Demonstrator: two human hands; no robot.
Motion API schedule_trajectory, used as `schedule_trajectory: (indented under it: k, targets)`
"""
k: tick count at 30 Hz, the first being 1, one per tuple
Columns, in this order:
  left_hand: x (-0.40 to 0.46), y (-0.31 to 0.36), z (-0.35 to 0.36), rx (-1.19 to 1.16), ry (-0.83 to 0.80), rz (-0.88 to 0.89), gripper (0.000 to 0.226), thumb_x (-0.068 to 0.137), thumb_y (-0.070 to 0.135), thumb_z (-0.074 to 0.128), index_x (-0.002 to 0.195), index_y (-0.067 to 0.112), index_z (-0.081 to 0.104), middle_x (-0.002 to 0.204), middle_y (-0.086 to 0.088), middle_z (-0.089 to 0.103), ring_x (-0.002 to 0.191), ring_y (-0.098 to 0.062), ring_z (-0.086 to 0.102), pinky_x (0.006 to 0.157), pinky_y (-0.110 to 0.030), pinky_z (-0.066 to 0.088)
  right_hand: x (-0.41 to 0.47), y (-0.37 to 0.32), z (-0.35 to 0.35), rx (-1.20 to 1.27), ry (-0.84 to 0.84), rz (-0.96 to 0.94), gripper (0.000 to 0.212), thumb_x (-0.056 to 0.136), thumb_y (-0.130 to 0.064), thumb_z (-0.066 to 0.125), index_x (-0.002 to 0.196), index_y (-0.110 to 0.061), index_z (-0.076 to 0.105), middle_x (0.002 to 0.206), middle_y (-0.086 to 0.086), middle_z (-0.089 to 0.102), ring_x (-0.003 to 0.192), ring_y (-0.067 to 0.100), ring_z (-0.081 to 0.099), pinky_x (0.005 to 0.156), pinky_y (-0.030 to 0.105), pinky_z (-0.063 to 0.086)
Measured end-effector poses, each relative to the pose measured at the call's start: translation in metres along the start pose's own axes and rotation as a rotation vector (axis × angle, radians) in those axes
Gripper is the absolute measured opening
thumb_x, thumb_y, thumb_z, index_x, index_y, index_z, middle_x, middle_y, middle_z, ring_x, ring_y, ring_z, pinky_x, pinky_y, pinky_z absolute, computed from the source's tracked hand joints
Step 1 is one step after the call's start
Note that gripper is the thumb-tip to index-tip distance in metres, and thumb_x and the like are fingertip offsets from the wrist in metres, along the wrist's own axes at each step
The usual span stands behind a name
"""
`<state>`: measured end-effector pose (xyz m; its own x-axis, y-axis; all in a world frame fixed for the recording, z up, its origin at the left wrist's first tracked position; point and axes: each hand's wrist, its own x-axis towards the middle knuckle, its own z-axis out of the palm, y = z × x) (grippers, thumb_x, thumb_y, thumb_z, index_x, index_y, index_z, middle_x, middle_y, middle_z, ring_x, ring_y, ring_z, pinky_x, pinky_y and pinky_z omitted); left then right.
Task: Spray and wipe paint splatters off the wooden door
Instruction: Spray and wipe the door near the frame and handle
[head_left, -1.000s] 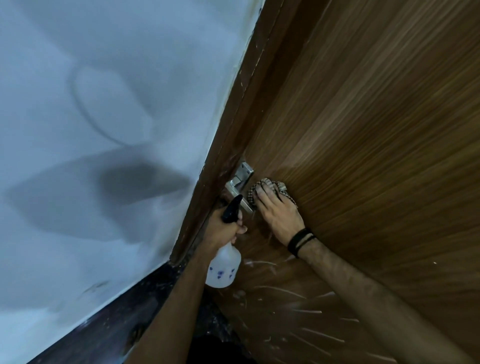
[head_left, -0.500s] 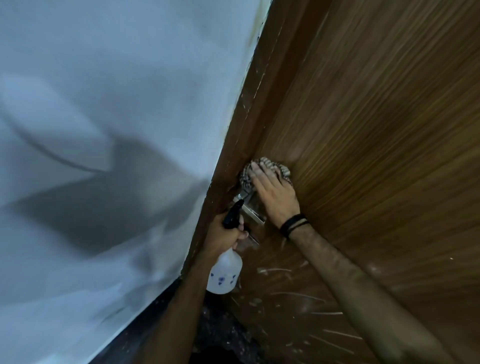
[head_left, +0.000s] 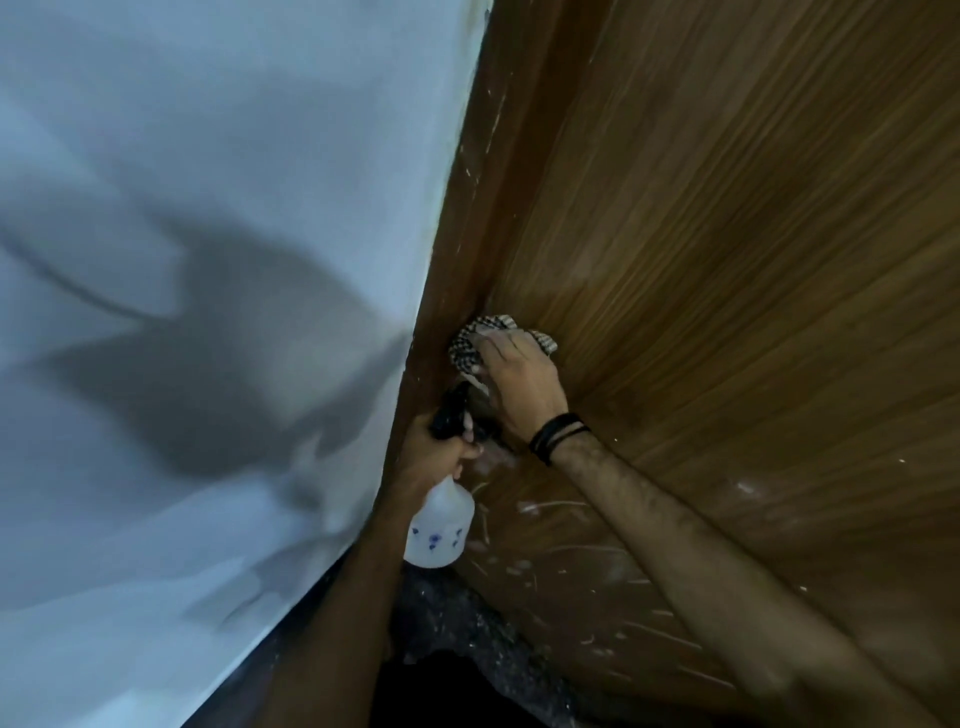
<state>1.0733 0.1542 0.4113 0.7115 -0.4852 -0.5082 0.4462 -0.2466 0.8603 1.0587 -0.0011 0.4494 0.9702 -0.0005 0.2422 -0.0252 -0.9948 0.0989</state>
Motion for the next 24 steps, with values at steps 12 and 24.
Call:
schedule_trajectory:
  k: [12,24]
  targets:
    - [-0.016,-0.005,0.008,-0.051,0.109,0.081,0.032,0.085,-0.015,0.064,0.083,0.016,0.060,0.069,-0.004,0.061,0.055,-0.016,0.056,0.050,-0.027,0.046,-0.066,0.002,0.031,0.267,0.029,0.154,0.050,0.093,-0.011,0.061,0.141,-0.017,0.049,0.143,0.001,0.050,0.121,0.026,0.048,0.094,0.038,0.052]
    - [-0.022,-0.020,-0.005,0.085,0.135,0.115,0.041,0.073,-0.018,0.071,0.092,0.018,0.068,0.078,-0.011,0.064,0.054,-0.018,0.057,0.046,-0.027,0.044,-0.051,-0.009,0.037,0.244,0.055,0.175,0.046,0.095,-0.014,0.059,0.140,-0.019,0.051,0.145,0.000,0.049,0.133,0.024,0.043,0.101,0.038,0.048]
